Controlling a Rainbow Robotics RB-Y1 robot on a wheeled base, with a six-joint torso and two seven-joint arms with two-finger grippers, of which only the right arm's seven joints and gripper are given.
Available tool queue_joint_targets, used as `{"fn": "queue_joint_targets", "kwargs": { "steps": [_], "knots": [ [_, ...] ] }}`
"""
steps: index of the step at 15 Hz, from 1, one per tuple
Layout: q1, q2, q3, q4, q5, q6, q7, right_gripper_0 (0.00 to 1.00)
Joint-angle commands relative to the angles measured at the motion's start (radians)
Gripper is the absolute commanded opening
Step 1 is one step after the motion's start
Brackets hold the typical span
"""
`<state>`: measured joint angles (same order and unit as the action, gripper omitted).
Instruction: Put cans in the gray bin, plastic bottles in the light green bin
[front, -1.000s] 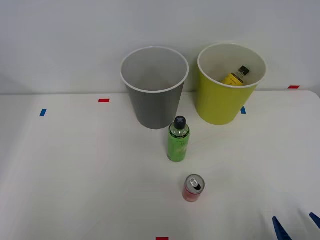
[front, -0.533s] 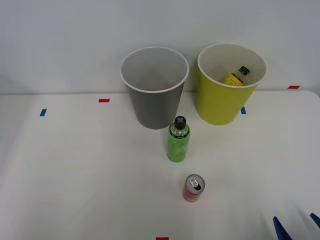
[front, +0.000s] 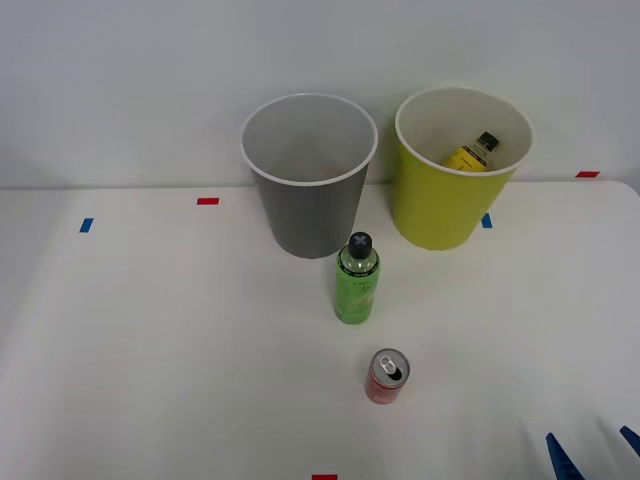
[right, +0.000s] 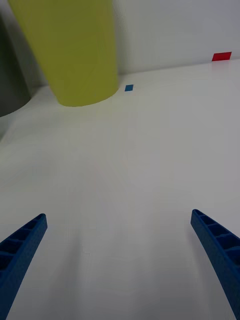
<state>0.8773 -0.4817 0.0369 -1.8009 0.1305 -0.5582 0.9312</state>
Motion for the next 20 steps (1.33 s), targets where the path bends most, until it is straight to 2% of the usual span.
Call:
{"fn": "queue_joint_targets", "kwargs": {
  "steps": [1, 20],
  "knots": [
    [0.000, 0.000, 0.000, 0.000, 0.000, 0.000, 0.000, 1.00],
    [0.000, 0.000, 0.000, 0.000, 0.000, 0.000, 0.000, 1.00]
  ]
}}
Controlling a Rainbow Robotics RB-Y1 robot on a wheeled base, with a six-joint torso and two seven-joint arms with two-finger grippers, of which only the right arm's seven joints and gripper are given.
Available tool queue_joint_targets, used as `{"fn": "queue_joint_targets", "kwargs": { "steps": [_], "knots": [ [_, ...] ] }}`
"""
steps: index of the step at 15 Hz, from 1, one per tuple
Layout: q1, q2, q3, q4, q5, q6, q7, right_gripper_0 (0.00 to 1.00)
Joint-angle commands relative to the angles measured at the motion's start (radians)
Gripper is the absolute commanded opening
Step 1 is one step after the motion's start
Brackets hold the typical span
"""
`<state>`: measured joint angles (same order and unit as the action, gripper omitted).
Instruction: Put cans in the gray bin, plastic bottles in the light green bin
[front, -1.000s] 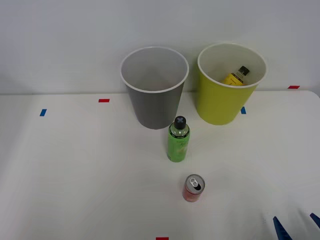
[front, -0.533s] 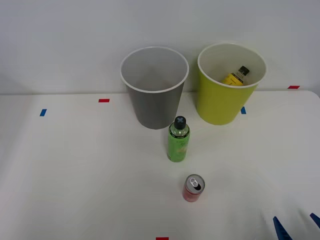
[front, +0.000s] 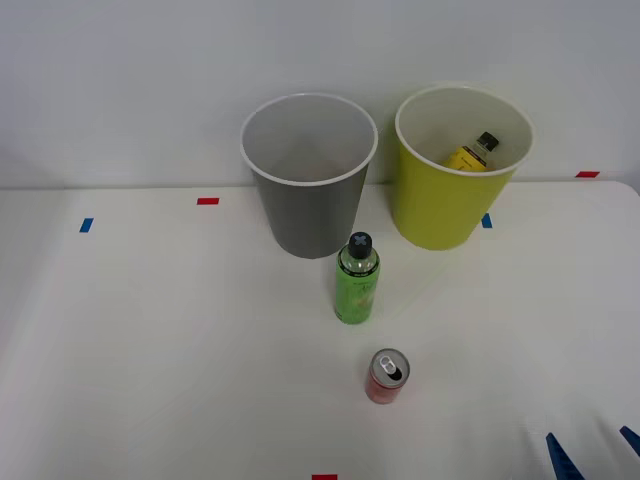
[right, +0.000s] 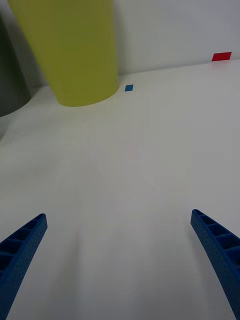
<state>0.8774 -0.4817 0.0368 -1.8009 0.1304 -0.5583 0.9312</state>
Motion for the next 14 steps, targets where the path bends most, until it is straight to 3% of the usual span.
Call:
{"fn": "queue_joint_targets", "kwargs": {
  "steps": [1, 14],
  "knots": [
    [0.000, 0.000, 0.000, 0.000, 0.000, 0.000, 0.000, 1.00],
    [0.000, 0.000, 0.000, 0.000, 0.000, 0.000, 0.000, 1.00]
  ]
}}
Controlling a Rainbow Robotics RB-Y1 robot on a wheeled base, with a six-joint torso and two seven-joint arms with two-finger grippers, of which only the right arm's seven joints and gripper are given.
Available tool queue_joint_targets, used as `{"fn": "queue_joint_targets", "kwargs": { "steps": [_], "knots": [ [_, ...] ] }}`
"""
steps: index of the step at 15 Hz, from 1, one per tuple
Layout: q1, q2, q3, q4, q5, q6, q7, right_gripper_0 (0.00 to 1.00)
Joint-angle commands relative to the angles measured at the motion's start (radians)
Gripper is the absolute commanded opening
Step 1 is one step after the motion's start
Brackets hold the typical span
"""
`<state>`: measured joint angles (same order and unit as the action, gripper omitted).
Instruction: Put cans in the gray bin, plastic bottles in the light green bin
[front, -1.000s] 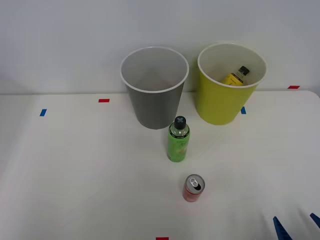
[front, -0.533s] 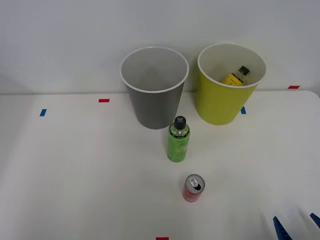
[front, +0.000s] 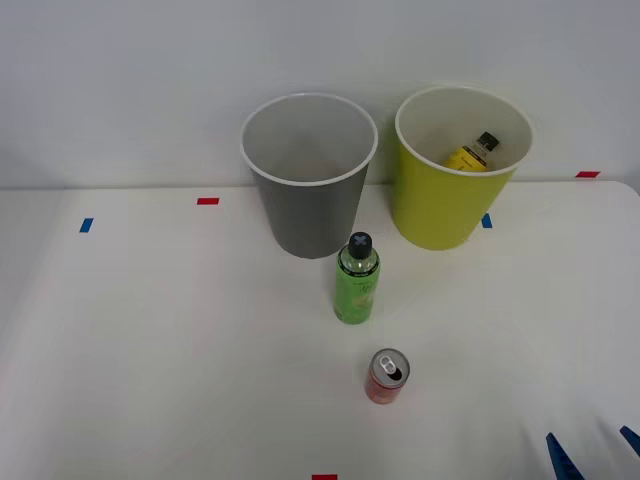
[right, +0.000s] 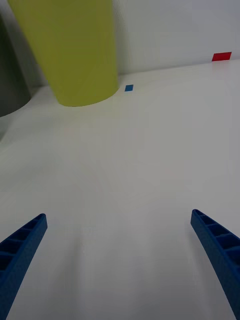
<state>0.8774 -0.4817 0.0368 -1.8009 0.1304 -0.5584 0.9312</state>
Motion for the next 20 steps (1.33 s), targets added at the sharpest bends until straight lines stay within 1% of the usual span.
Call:
{"fn": "queue_joint_targets", "kwargs": {
  "steps": [1, 20],
  "knots": [
    [0.000, 0.000, 0.000, 0.000, 0.000, 0.000, 0.000, 1.00],
    [0.000, 0.000, 0.000, 0.000, 0.000, 0.000, 0.000, 1.00]
  ]
}}
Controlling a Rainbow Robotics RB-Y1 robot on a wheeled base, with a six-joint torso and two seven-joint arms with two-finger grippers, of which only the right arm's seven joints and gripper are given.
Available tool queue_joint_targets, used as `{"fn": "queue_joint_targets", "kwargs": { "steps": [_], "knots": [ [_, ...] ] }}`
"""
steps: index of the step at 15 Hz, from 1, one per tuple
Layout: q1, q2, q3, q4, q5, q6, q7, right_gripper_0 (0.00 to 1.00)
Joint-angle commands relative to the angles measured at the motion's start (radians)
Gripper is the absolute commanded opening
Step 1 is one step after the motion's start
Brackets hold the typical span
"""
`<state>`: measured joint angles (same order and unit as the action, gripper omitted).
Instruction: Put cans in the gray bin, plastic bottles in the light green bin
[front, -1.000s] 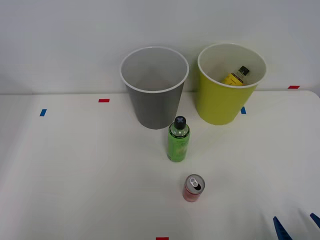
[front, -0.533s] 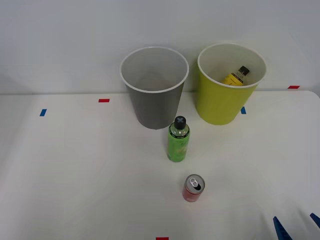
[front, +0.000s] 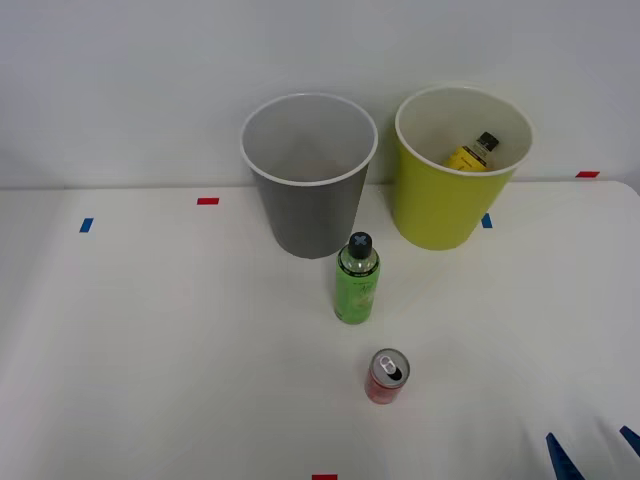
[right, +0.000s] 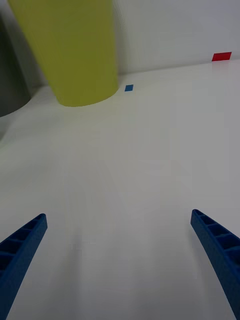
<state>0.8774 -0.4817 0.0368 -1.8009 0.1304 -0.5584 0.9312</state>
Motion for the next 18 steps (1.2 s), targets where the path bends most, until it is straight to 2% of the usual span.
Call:
{"fn": "queue_joint_targets", "kwargs": {
  "steps": [1, 18],
  "knots": [
    [0.000, 0.000, 0.000, 0.000, 0.000, 0.000, 0.000, 1.00],
    [0.000, 0.000, 0.000, 0.000, 0.000, 0.000, 0.000, 1.00]
  ]
}}
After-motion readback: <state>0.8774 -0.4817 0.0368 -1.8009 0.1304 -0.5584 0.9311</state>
